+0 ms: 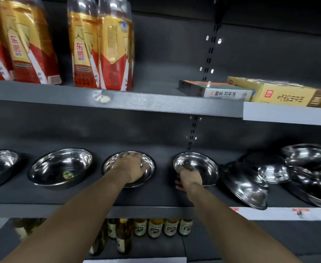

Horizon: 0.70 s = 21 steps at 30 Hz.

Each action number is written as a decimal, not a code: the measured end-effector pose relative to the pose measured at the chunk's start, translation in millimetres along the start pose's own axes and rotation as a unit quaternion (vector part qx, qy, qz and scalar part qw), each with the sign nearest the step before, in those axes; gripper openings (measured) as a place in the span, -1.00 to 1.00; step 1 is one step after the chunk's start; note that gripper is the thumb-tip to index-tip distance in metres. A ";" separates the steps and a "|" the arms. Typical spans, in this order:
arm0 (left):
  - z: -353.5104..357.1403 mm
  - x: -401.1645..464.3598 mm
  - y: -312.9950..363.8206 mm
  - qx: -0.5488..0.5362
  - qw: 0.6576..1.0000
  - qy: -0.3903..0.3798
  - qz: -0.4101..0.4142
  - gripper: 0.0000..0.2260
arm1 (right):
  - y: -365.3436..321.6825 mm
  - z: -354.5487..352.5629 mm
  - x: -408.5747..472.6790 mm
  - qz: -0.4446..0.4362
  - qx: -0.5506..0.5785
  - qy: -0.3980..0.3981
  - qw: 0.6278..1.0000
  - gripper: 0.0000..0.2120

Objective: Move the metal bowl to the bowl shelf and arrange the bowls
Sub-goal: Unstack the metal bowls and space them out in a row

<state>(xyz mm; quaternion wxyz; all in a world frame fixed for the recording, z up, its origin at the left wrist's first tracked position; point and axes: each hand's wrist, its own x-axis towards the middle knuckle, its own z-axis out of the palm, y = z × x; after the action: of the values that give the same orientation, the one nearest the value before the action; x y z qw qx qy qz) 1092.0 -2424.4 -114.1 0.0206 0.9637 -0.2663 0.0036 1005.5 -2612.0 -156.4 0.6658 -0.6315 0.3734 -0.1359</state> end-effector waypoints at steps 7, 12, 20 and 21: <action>13.2 14.0 65.3 0.025 0.996 -0.017 0.083 -0.48 | 1.8 -60.3 0.3 -0.002 0.016 0.073 0.997 -0.63; 20.7 20.5 86.2 0.014 0.994 -0.022 0.103 -0.47 | 14.6 -88.2 6.3 0.011 0.002 0.101 0.995 -0.58; 26.0 25.4 95.4 0.012 0.994 -0.028 0.105 -0.47 | 23.9 -91.5 14.0 0.005 -0.051 0.091 0.994 -0.46; 26.3 25.4 96.4 0.010 0.994 -0.029 0.104 -0.48 | 24.5 -91.3 14.8 0.005 -0.052 0.090 0.995 -0.42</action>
<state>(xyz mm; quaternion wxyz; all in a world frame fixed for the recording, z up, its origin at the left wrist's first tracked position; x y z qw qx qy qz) 1064.2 -2521.2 -136.3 0.0022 0.9305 -0.3657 -0.0198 947.4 -2685.1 -177.3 0.5962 -0.6488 0.4415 -0.1690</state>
